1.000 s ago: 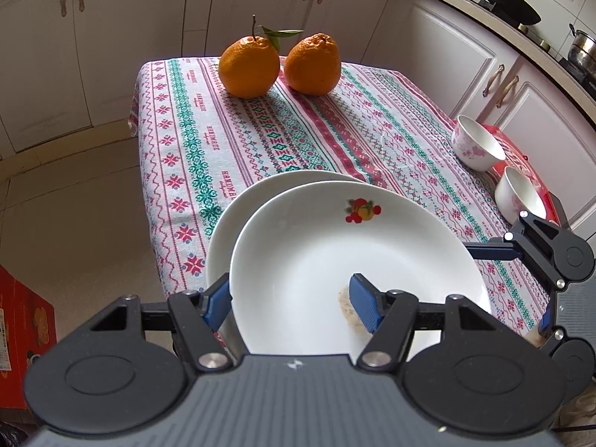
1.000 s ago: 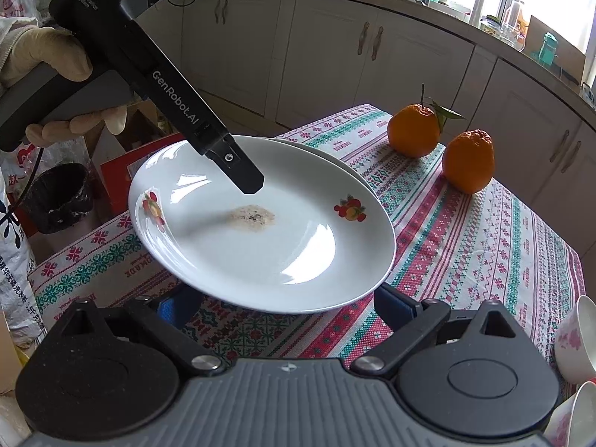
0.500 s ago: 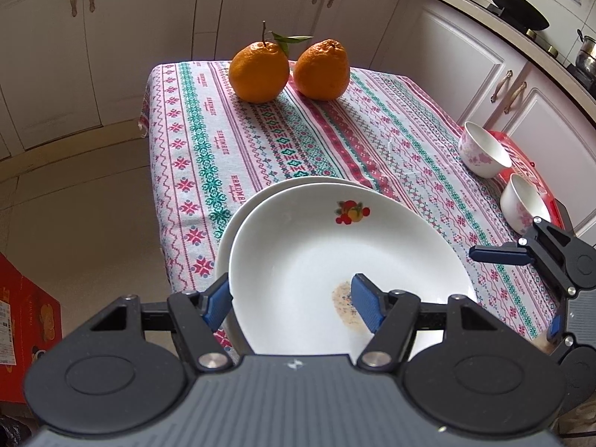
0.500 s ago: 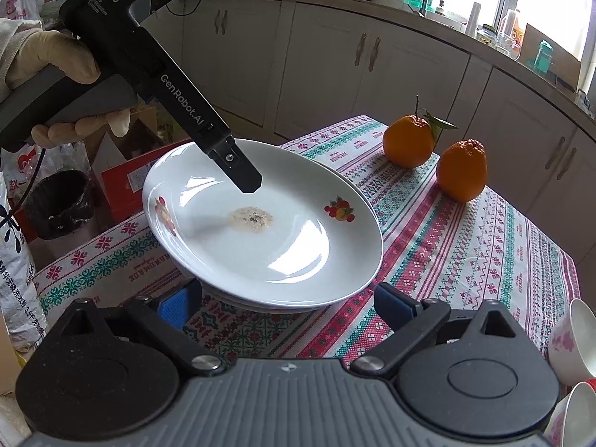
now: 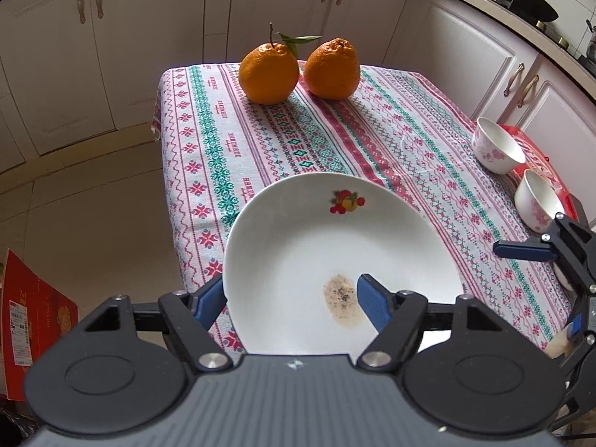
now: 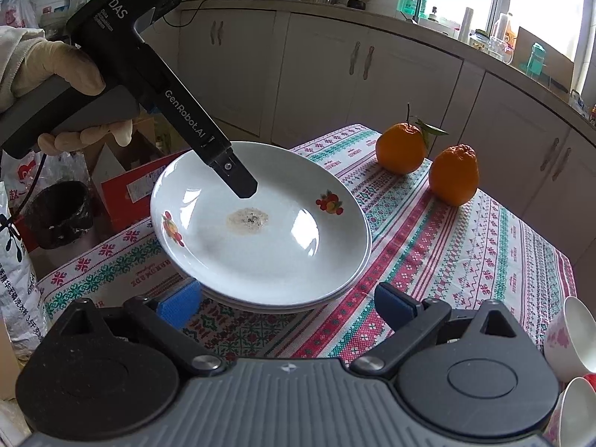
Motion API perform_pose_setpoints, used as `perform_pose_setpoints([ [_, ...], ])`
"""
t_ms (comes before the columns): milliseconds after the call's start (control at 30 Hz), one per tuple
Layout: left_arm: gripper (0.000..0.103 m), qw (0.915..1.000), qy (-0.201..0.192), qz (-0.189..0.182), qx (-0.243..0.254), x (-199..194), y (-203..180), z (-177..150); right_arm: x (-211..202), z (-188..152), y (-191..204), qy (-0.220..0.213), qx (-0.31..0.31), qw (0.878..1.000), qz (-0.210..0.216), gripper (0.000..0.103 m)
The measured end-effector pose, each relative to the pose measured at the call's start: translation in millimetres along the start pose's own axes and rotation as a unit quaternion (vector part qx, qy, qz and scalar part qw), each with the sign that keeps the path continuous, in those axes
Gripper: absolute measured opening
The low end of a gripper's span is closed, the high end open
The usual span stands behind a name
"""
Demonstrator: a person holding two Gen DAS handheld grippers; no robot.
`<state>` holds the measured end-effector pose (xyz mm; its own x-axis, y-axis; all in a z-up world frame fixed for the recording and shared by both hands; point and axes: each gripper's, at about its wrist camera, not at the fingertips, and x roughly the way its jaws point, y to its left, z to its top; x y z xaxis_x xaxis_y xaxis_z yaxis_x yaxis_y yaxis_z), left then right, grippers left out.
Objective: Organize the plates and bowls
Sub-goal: 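Open the left tool and withdraw it from the plate stack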
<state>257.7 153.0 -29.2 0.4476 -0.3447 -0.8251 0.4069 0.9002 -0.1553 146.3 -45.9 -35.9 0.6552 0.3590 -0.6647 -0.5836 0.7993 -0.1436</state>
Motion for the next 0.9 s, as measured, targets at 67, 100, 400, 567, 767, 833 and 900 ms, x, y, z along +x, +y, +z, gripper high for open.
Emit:
perform_pose_setpoints([
  [67,0.074,1.0000,0.004,0.005,0.001,2,0,-1,-2,0,-1,-0.002,0.001,1.000,-0.001,0.103],
  [100,0.074,1.0000,0.002,0.007,0.006,3,-2,-2,-3,0,-1,-0.002,0.001,1.000,0.000,0.103],
  [400,0.080,0.9955,-0.052,0.045,0.065,-11,-29,-8,-20,-6,-12,-0.007,0.017,1.000,-0.025,0.103],
  [567,0.082,0.9882,-0.099,0.053,0.105,-22,-60,-16,-40,-13,-29,-0.014,0.037,0.998,-0.053,0.103],
  [767,0.088,0.9767,-0.148,0.027,0.153,-25,-120,-40,-73,-36,-52,-0.015,0.060,0.991,-0.115,0.103],
  [833,0.092,0.9719,-0.165,0.014,0.167,-24,-143,-50,-85,-46,-61,-0.015,0.073,0.989,-0.131,0.103],
  [900,0.092,0.9700,-0.173,-0.004,0.171,-20,-165,-59,-99,-59,-72,-0.013,0.088,0.985,-0.146,0.103],
])
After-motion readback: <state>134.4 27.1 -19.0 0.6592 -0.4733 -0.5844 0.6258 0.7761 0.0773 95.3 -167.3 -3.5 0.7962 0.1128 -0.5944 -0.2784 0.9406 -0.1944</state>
